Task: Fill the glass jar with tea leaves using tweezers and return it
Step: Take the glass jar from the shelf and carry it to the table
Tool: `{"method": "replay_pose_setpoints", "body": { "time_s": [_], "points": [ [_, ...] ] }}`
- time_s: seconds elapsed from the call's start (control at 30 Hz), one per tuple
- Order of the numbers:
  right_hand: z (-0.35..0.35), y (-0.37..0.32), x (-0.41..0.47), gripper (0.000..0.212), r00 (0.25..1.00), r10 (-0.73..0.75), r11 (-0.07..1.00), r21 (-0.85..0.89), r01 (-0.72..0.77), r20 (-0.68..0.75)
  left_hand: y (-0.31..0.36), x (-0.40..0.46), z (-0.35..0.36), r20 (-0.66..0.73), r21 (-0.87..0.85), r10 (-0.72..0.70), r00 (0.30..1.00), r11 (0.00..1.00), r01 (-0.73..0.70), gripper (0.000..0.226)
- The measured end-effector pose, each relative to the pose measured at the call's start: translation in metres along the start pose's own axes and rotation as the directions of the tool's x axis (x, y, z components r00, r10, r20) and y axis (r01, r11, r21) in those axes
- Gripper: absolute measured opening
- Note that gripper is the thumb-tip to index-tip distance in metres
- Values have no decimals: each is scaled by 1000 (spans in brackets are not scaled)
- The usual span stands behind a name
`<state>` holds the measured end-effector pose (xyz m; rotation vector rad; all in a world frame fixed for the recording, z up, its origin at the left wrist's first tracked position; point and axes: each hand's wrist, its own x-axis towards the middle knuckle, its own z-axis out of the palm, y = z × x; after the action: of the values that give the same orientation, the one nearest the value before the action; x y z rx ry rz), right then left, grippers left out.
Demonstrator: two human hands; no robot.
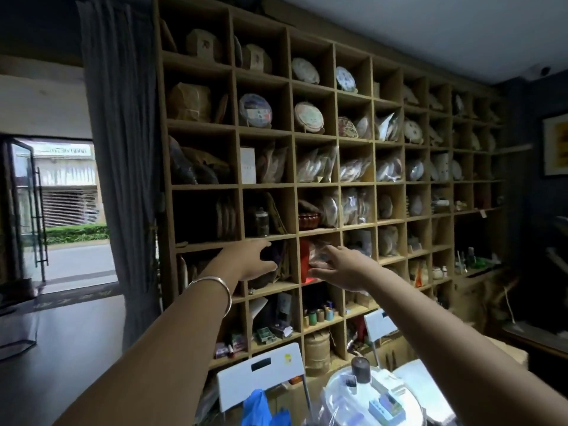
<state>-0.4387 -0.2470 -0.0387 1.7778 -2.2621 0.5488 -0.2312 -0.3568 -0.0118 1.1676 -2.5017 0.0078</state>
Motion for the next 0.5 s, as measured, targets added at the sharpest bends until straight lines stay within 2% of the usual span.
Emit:
{"method": "replay_pose_setpoints", "body": {
  "time_s": [0.1,0.27,0.5],
  "points": [
    [22,25,62,82,1000,1,1000,18,-1,5,-14,68,26,11,46,-17,1000,999,17,67],
    [48,55,170,82,1000,0,999,49,0,8,-43,169,48,0,-20,-66,998,998,66,66],
    [85,73,292,91,998,-53,995,80,54,-15,-76,259,82,-27,-97,-103,994,990,100,63]
  ]
}}
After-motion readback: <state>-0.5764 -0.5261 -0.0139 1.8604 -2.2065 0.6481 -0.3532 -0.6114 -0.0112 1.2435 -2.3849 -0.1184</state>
